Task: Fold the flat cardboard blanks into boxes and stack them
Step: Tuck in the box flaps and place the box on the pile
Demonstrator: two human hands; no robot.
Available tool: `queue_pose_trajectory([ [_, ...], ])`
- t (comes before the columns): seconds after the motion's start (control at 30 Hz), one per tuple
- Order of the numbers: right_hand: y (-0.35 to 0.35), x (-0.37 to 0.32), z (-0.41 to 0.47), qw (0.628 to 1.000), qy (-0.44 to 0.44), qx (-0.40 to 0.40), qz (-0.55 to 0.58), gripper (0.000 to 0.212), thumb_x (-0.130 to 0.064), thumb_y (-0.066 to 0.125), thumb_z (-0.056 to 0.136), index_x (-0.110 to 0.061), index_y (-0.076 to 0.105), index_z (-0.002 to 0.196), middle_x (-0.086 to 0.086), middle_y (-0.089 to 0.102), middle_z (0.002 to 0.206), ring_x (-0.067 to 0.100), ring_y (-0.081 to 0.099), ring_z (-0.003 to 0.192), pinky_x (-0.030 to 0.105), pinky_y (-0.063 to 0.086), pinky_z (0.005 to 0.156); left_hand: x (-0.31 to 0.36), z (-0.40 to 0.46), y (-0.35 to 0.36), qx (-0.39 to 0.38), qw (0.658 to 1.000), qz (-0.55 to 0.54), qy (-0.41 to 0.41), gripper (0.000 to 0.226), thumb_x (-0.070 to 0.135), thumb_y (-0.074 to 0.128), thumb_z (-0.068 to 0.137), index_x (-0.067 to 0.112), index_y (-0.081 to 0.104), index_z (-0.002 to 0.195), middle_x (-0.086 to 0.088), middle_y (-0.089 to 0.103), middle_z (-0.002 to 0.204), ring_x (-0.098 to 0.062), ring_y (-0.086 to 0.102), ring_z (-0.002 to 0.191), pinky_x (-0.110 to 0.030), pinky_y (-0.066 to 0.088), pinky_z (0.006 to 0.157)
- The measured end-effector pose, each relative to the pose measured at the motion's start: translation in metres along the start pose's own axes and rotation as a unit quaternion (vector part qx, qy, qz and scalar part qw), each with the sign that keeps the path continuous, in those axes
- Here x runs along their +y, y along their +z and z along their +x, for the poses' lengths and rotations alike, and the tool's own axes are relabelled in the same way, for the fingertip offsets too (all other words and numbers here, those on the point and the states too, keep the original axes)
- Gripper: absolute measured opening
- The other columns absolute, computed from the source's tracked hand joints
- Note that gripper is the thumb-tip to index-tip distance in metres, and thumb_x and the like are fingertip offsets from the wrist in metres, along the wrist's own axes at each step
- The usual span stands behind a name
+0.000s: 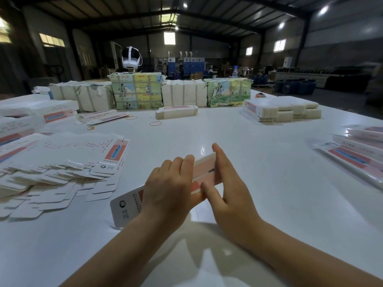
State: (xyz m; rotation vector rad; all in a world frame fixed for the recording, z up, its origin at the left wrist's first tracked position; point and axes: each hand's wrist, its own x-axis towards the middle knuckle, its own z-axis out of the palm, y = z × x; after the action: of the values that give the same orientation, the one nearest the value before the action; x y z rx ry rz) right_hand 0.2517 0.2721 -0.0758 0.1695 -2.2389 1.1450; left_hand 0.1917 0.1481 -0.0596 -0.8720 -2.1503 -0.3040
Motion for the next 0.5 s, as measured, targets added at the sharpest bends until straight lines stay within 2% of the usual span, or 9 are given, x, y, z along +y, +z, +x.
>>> queue_pose_trajectory([
  [0.1,0.002,0.002,-0.001,0.998,0.002,-0.054,0.014,0.075,-0.018,0.051,0.096,-0.047,-0.002,0.139,-0.025,0.006,0.154,-0.004,0.018,0.14,0.001,0.024,0.101,-0.008,-0.001,0.004,0.002,1.0,0.003,0.015,0.068,0.05,0.081,0.056,0.0,0.066,0.099,-0.011,0.064,0.073,-0.027,0.058,0.054,-0.027,0.043,0.045],
  [0.17,0.002,0.004,0.0,0.996,0.0,-0.084,0.029,0.08,-0.026,0.053,0.093,-0.051,-0.011,0.135,-0.031,-0.005,0.151,-0.011,0.008,0.139,-0.005,0.017,0.097,-0.012,-0.002,0.002,-0.017,1.0,-0.005,0.018,0.067,0.059,0.064,0.065,0.001,0.066,0.1,-0.009,0.064,0.074,-0.025,0.058,0.055,-0.027,0.042,0.046],
  [0.2,0.002,0.003,0.0,0.994,0.001,-0.101,0.03,0.081,-0.033,0.051,0.09,-0.053,-0.015,0.133,-0.034,-0.009,0.149,-0.014,0.005,0.137,-0.004,0.014,0.1,-0.015,-0.002,0.002,-0.031,0.999,-0.017,0.019,0.068,0.06,0.057,0.067,0.002,0.065,0.102,-0.009,0.065,0.076,-0.025,0.059,0.056,-0.028,0.044,0.047],
  [0.3,-0.002,0.001,0.005,0.993,-0.034,-0.115,-0.003,0.082,-0.037,0.05,0.086,-0.053,-0.015,0.134,-0.033,-0.015,0.149,-0.01,-0.004,0.14,0.007,0.008,0.111,-0.025,0.001,0.002,-0.071,0.993,-0.091,0.007,0.064,0.057,0.067,0.071,0.009,0.059,0.113,-0.002,0.063,0.087,-0.022,0.058,0.068,-0.03,0.047,0.054],
  [0.37,-0.007,0.001,0.011,0.987,-0.102,-0.098,-0.078,0.084,-0.035,0.057,0.086,-0.05,-0.007,0.137,-0.026,-0.017,0.152,-0.002,-0.007,0.143,0.017,0.009,0.116,-0.031,0.003,0.001,-0.126,0.982,-0.14,-0.015,0.056,0.054,0.068,0.075,0.023,0.05,0.118,0.011,0.053,0.092,-0.012,0.052,0.076,-0.021,0.042,0.061],
  [0.4,-0.009,0.001,0.013,0.979,-0.126,-0.104,-0.122,0.084,-0.036,0.061,0.086,-0.048,-0.004,0.139,-0.023,-0.016,0.153,0.003,-0.007,0.144,0.027,0.011,0.119,-0.035,0.004,0.002,-0.145,0.977,-0.153,-0.012,0.051,0.054,0.067,0.077,0.029,0.046,0.116,0.016,0.049,0.092,-0.008,0.051,0.076,-0.017,0.041,0.062],
  [0.43,-0.012,0.001,0.014,0.97,-0.144,-0.115,-0.157,0.085,-0.036,0.063,0.086,-0.044,0.0,0.142,-0.019,-0.01,0.155,0.009,-0.004,0.145,0.038,0.014,0.119,-0.038,0.003,0.002,-0.16,0.974,-0.158,-0.003,0.047,0.054,0.066,0.077,0.033,0.044,0.113,0.02,0.049,0.092,-0.007,0.052,0.077,-0.016,0.043,0.064],
  [0.5,-0.013,0.004,0.013,0.958,-0.172,-0.124,-0.193,0.079,-0.03,0.068,0.084,-0.025,0.021,0.148,-0.001,0.019,0.156,0.024,0.017,0.143,0.049,0.024,0.113,-0.044,0.0,0.004,-0.185,0.967,-0.177,0.009,0.048,0.055,0.069,0.074,0.041,0.043,0.111,0.023,0.055,0.096,-0.004,0.058,0.081,-0.015,0.047,0.069],
])
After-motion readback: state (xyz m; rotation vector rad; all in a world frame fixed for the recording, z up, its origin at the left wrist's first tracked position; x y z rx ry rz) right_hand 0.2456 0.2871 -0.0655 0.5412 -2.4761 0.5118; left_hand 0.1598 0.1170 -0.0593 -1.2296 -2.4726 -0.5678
